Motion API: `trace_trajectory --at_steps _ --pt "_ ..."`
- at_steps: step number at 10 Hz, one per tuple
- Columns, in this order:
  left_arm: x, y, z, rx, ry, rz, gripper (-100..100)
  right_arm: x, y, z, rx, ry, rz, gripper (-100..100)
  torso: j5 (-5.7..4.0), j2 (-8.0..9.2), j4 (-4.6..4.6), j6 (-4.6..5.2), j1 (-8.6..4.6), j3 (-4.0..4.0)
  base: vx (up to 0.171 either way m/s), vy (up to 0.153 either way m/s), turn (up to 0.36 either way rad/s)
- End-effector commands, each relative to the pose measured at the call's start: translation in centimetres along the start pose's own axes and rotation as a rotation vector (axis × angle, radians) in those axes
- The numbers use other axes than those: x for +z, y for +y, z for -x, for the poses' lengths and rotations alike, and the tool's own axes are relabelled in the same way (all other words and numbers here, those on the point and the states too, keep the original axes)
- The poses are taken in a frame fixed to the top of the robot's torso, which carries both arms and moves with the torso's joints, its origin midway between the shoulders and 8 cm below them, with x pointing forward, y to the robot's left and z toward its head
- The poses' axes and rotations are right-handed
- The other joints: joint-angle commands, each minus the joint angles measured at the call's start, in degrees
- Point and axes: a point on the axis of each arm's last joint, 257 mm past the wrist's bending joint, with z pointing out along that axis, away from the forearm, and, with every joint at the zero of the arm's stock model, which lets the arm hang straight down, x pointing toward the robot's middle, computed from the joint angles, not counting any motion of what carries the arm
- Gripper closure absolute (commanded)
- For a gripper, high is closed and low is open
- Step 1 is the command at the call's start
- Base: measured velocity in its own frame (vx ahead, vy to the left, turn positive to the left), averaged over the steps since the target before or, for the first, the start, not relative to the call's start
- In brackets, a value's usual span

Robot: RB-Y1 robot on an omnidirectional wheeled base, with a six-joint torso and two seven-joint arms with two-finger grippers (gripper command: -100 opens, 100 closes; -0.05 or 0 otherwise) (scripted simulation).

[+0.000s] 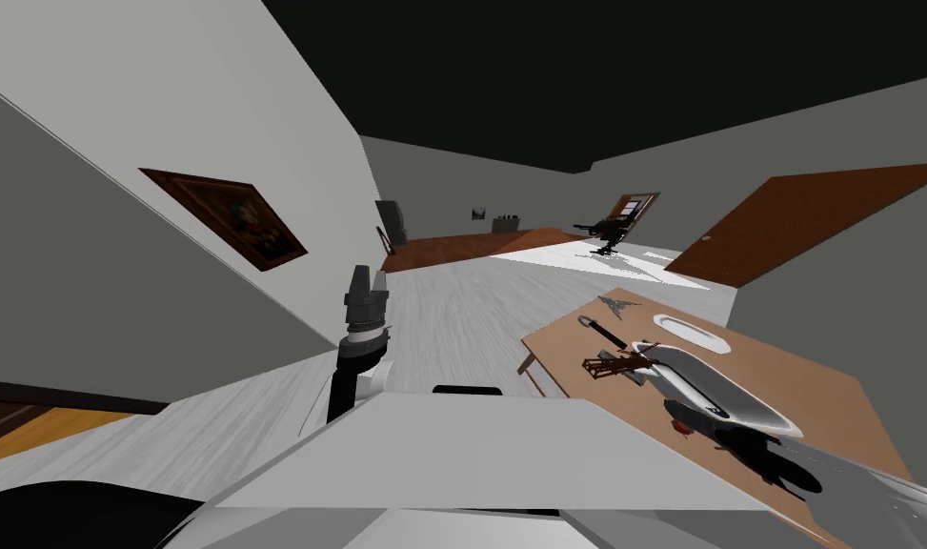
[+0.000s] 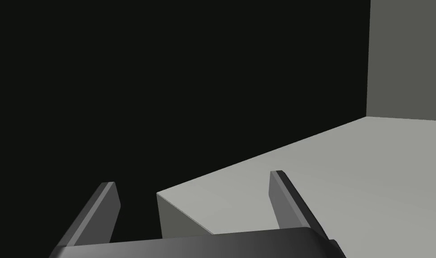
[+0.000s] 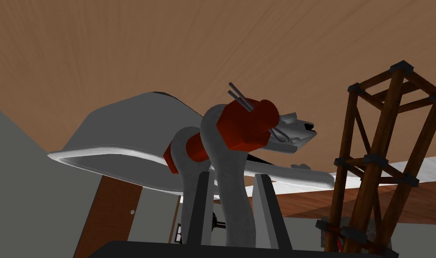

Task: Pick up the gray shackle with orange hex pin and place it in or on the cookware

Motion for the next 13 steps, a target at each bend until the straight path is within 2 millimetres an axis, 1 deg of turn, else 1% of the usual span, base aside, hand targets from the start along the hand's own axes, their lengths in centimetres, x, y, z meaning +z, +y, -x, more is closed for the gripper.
trace_trajectory --at_steps 1,2,3,4,6,7,8,9,10,13 --pt "0.0 0.0 0.0 0.000 0.000 0.000 0 -0.4 -0.8 1.8 0.016 -0.015 -0.010 100 0.00 0.00 0.00 0.00 0.00 0.00 -0.022 -0.132 0.081" --pt "0.0 0.0 0.0 0.000 0.000 0.000 0 -0.4 -0.8 1.8 0.016 -0.015 -0.010 100 -0.01 0.00 0.02 -0.02 -0.07 0.01 -0.018 -0.096 0.048" --pt "0.0 0.0 0.0 0.000 0.000 0.000 0 -0.9 -1.5 3.8 0.032 -0.036 -0.019 100 -0.06 0.00 0.00 0.02 0.01 0.00 -0.020 -0.124 0.117" --pt "0.0 0.0 0.0 0.000 0.000 0.000 0 -1.4 -1.8 5.7 0.046 -0.057 -0.022 100 0.02 -0.02 0.03 -0.06 -0.07 0.01 -0.024 -0.230 0.201" --pt "0.0 0.0 0.0 0.000 0.000 0.000 0 -1.8 -1.9 7.3 0.057 -0.075 -0.021 100 -0.09 -0.09 0.03 -0.04 -0.52 -0.02 0.014 -0.211 0.095" --pt "0.0 0.0 0.0 0.000 0.000 0.000 0 -2.2 -1.8 9.1 0.067 -0.096 -0.017 100 -0.15 -0.18 0.01 -0.06 -0.35 -0.08 0.020 -0.165 0.098" --pt "0.0 0.0 0.0 0.000 0.000 0.000 0 -2.5 -1.7 10.0 0.068 -0.106 -0.014 100 -0.10 -0.22 0.02 -0.14 -0.30 -0.09 0.035 -0.195 0.114" --pt "0.0 0.0 0.0 0.000 0.000 0.000 0 -2.2 -1.9 9.2 0.066 -0.097 -0.018 100 -0.11 -0.26 0.02 -0.13 -0.33 -0.11 0.022 -0.095 0.043" --pt "0.0 0.0 0.0 0.000 0.000 0.000 0 -2.3 -1.9 9.6 0.066 -0.103 -0.018 -100 -0.17 -0.20 0.00 -0.04 -0.03 -0.09 0.006 -0.018 0.012" --pt "0.0 0.0 0.0 0.000 0.000 0.000 0 -2.3 -1.8 9.6 0.066 -0.103 -0.017 -100 -0.06 -0.05 0.03 0.02 0.35 -0.01 0.001 -0.002 0.000"
